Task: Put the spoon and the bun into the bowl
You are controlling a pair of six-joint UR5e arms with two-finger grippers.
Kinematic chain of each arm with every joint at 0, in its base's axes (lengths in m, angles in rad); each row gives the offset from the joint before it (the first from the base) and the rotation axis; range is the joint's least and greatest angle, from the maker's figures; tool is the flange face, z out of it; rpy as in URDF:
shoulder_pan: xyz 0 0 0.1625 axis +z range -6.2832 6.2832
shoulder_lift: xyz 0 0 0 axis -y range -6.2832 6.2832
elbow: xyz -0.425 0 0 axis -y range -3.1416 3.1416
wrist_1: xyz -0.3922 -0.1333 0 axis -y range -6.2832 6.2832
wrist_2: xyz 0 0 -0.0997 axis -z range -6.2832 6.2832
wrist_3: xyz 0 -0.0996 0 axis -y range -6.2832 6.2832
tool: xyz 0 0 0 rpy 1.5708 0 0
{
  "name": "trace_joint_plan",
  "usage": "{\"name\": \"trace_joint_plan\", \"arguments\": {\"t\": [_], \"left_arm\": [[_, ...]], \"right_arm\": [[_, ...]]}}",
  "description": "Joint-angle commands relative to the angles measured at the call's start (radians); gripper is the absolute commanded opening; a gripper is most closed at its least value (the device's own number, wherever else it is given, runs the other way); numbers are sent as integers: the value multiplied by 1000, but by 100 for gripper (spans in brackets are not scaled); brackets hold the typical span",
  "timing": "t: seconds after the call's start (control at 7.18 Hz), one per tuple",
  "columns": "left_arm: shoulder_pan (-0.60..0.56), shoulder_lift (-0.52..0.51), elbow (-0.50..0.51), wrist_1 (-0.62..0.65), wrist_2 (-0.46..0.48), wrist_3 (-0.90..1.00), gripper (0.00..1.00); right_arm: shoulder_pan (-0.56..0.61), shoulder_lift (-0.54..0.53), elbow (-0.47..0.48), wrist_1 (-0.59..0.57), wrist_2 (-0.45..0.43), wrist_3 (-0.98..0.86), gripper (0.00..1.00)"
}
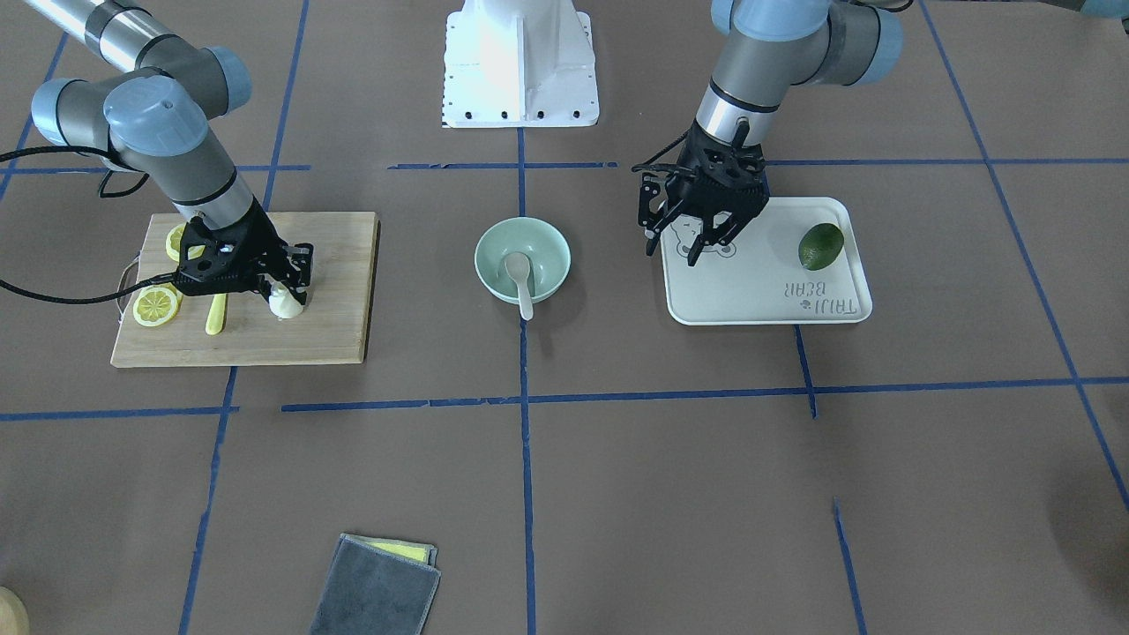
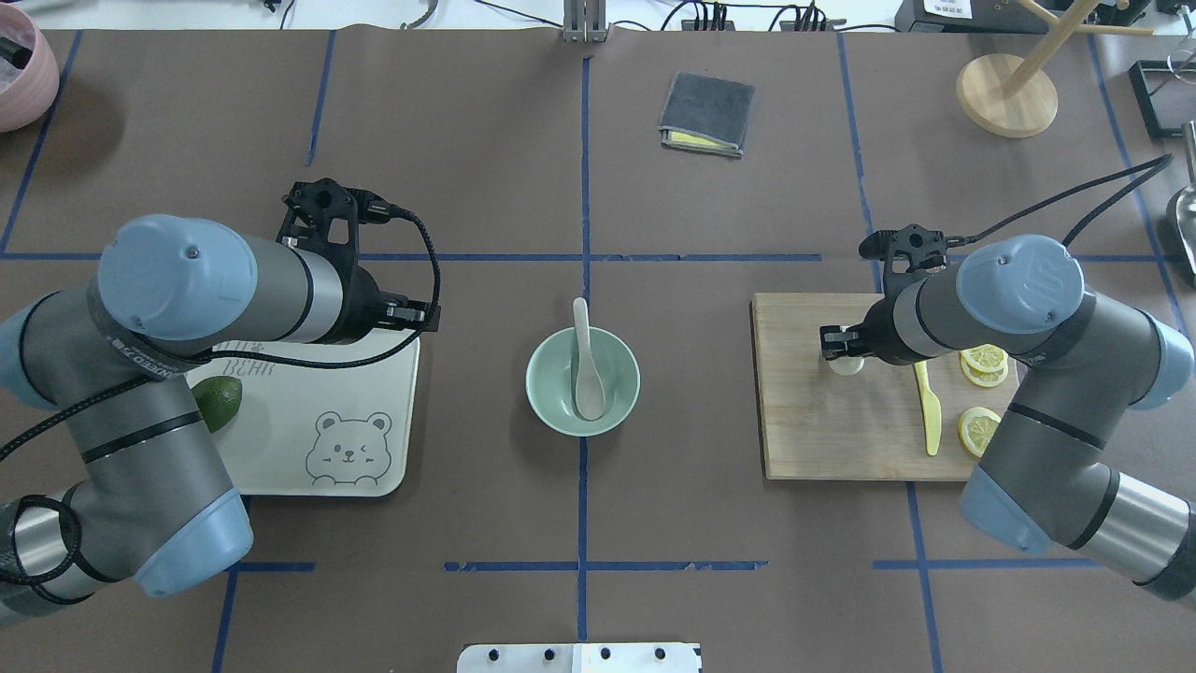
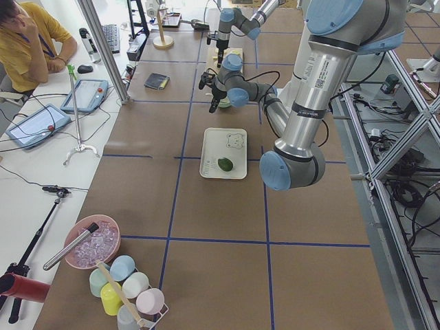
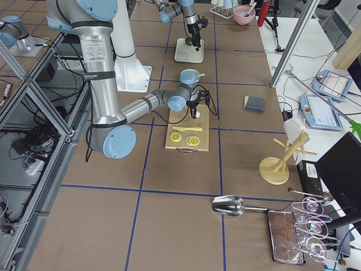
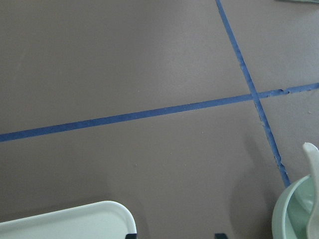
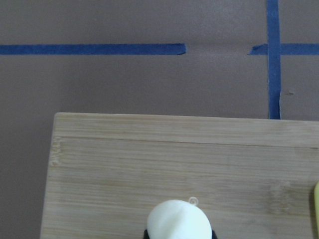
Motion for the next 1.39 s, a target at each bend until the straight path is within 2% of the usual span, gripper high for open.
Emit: {"name": "trace_joint_plan", "arguments": {"t": [0.0,0.14,0.28,0.42,0.56,0.84,1.11,1.25], "left_arm": [[-4,5,-14,0,-2,12,60],[-36,49,-53,0,-14,21,60],[-81,79,-73,0,-72,86,60],[-139,107,-76,0,-95,152,61],[-173,132,-79,0,-97,214,61],[-192,147,-81,-1,-105,234,62],[-190,146,-79,-1,-105,234,64],[-190,146,-78,-1,-105,234,64]], "right_arm": [[-2,9,45,-2,2,13,40],[-6,75,44,-2,2,138,41],[-34,139,50,-1,1,288,41],[-90,205,50,-1,-12,394,42],[-167,272,40,-1,-71,477,42],[-250,404,-41,-2,-188,572,43],[-256,443,-91,1,-194,577,44],[-256,443,-97,1,-196,575,49]]}}
